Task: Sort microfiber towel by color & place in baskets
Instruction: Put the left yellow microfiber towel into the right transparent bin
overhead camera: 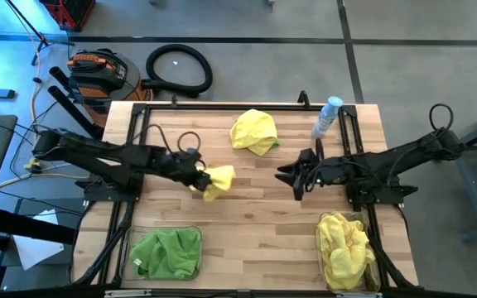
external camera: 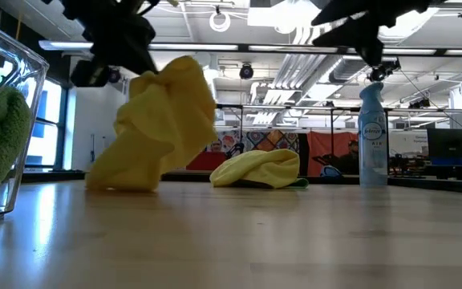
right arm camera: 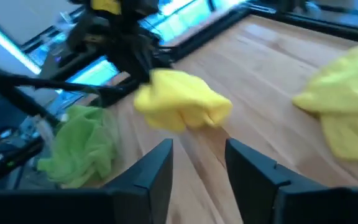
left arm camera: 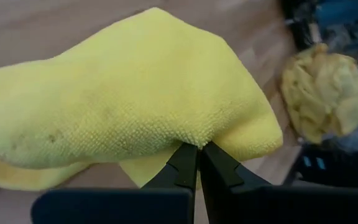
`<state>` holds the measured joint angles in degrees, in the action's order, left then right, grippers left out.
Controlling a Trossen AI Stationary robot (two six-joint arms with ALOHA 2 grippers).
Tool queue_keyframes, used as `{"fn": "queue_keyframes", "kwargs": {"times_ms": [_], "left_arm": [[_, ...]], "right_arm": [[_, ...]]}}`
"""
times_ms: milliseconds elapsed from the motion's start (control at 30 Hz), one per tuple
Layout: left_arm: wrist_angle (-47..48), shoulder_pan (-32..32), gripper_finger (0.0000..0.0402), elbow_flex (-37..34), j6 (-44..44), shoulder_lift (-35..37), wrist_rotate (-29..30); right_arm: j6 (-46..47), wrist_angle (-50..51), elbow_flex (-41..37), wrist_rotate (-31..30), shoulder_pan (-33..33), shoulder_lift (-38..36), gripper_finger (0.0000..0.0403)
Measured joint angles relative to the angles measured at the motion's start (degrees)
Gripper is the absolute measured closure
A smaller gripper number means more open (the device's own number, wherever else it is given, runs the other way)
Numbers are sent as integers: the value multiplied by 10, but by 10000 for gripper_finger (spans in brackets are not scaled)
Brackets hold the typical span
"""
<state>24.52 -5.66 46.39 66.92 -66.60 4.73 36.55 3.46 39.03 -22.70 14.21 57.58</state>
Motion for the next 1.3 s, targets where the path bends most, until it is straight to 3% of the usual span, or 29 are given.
{"fn": "queue_keyframes", "kwargs": {"times_ms": [133,300,433,633,900,1067,1300], "left_arm": [[-68,-10,401,2,0,-41,-16],[-70,-16,401,62,-19,-86,-19],[-61,-17,401,133,-60,-123,-26],[14,-15,401,254,-127,-174,-27],[59,-10,401,354,-196,-200,-6],[60,-7,401,359,-212,-200,-6],[58,-4,369,359,-275,-199,-7]], "right_arm": [[-63,-93,0,27,0,43,224],[-163,-199,1,53,0,107,170],[-229,-199,40,53,0,152,145],[-333,-114,140,53,-1,208,139],[-333,76,264,52,-3,274,141],[-318,87,283,38,-3,281,194],[-246,111,283,39,-3,276,373]]}}
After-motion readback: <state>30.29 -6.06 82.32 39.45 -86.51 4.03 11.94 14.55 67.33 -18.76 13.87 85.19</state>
